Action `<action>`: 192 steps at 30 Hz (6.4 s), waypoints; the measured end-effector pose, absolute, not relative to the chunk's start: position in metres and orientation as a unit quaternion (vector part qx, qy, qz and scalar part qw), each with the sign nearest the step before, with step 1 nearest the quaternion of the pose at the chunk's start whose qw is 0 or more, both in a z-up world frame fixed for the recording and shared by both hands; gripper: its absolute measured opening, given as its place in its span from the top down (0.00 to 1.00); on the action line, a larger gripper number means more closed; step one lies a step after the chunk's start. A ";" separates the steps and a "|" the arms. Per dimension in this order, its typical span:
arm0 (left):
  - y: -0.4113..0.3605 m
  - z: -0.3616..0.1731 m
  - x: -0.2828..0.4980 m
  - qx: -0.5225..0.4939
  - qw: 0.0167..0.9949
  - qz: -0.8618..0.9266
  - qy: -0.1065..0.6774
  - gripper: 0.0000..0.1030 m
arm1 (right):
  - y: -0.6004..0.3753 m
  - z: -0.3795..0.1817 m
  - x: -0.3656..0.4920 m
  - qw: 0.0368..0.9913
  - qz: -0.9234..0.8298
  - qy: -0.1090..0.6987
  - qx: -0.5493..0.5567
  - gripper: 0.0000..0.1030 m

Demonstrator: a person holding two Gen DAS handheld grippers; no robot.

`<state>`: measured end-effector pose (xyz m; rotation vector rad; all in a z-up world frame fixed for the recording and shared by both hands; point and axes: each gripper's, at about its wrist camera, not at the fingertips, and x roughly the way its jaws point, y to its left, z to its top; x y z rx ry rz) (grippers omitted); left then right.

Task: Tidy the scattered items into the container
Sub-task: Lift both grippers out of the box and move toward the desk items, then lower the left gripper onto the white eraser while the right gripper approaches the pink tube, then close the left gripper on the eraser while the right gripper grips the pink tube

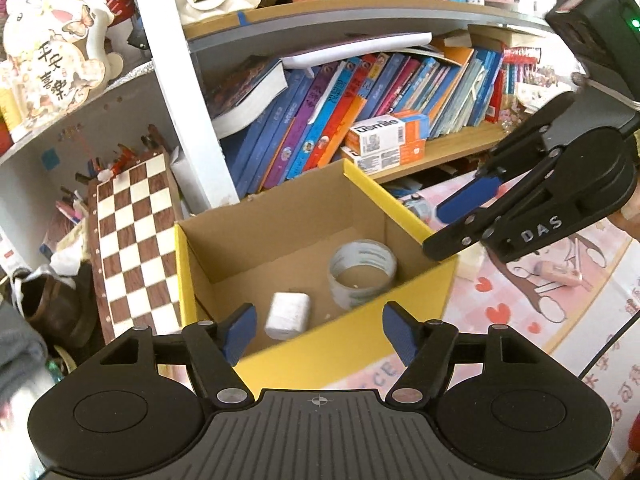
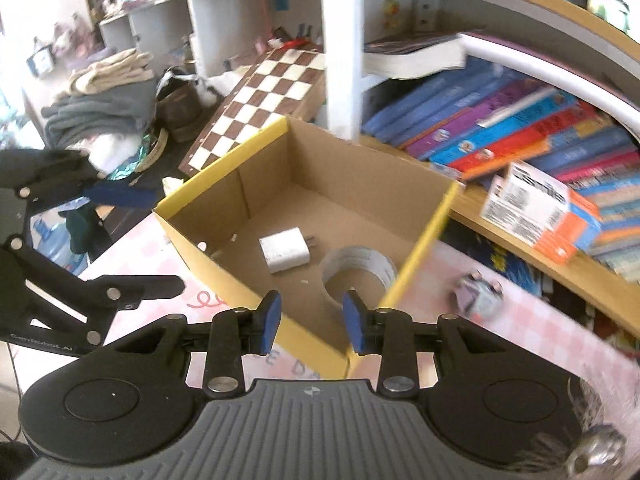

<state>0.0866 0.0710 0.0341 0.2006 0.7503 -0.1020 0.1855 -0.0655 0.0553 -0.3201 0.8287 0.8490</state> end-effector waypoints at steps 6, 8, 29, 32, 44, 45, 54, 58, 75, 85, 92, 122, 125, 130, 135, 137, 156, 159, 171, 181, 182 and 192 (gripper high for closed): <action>0.058 0.033 0.067 0.073 0.929 -0.039 0.359 0.30 | -0.100 0.053 0.161 0.839 0.362 0.386 -0.125 0.61; 0.054 0.032 0.061 0.065 0.931 -0.034 0.358 0.28 | -0.111 0.051 0.152 0.849 0.346 0.381 -0.119 0.57; 0.015 0.010 0.023 0.030 0.930 -0.008 0.367 0.19 | -0.209 0.013 0.078 0.913 0.176 0.363 -0.064 0.25; 0.009 0.008 0.021 0.034 0.928 -0.015 0.372 0.18 | -0.211 0.008 0.070 0.915 0.162 0.363 -0.068 0.22; -0.012 0.001 0.016 0.041 0.920 -0.047 0.388 0.17 | -0.216 0.005 0.060 0.913 0.156 0.370 -0.066 0.17; -0.013 0.001 0.016 0.039 0.918 -0.053 0.391 0.17 | -0.217 0.005 0.060 0.913 0.155 0.372 -0.065 0.17; -0.034 -0.004 0.018 0.055 0.912 -0.081 0.399 0.10 | -0.228 -0.001 0.059 0.908 0.146 0.387 -0.057 0.14; -0.040 -0.006 0.021 0.058 0.910 -0.083 0.402 0.07 | -0.235 -0.003 0.059 0.909 0.142 0.389 -0.053 0.14; -0.069 -0.013 0.041 0.064 0.904 -0.109 0.408 0.06 | -0.260 -0.009 0.069 0.910 0.126 0.394 -0.038 0.14; -0.075 -0.022 0.058 0.072 0.896 -0.110 0.424 0.06 | -0.261 -0.022 0.086 0.902 0.128 0.412 -0.035 0.16; -0.083 -0.031 0.071 0.082 0.887 -0.124 0.437 0.06 | -0.263 -0.032 0.099 0.896 0.124 0.425 -0.040 0.30; -0.128 -0.045 0.140 0.176 0.903 -0.138 0.366 0.09 | -0.274 -0.066 0.145 0.881 0.127 0.454 -0.025 0.50; -0.134 -0.053 0.153 0.190 0.900 -0.131 0.370 0.12 | -0.273 -0.070 0.148 0.879 0.129 0.458 -0.025 0.51; -0.142 -0.067 0.174 0.216 0.894 -0.119 0.374 0.20 | -0.270 -0.076 0.151 0.875 0.136 0.464 -0.028 0.53; -0.145 -0.079 0.192 0.224 0.892 -0.107 0.378 0.20 | -0.267 -0.081 0.155 0.873 0.142 0.466 -0.029 0.57; -0.145 -0.085 0.198 0.224 0.890 -0.103 0.383 0.20 | -0.267 -0.082 0.156 0.872 0.143 0.468 -0.028 0.57; -0.132 -0.109 0.238 0.167 0.890 -0.065 0.420 0.28 | -0.263 -0.090 0.163 0.870 0.149 0.469 -0.031 0.61; -0.129 -0.111 0.242 0.163 0.889 -0.060 0.424 0.28 | -0.263 -0.091 0.165 0.870 0.148 0.469 -0.031 0.63; -0.116 -0.108 0.243 0.155 0.897 -0.043 0.413 0.66 | -0.261 -0.092 0.171 0.872 0.147 0.464 -0.044 0.68; -0.119 -0.101 0.229 0.148 0.895 -0.073 0.414 0.70 | -0.262 -0.088 0.168 0.873 0.151 0.462 -0.045 0.74; -0.120 -0.099 0.227 0.148 0.895 -0.077 0.413 0.70 | -0.262 -0.087 0.168 0.874 0.151 0.461 -0.044 0.75; -0.124 -0.079 0.196 0.148 0.897 -0.105 0.403 0.73 | -0.265 -0.077 0.157 0.876 0.152 0.457 -0.038 0.77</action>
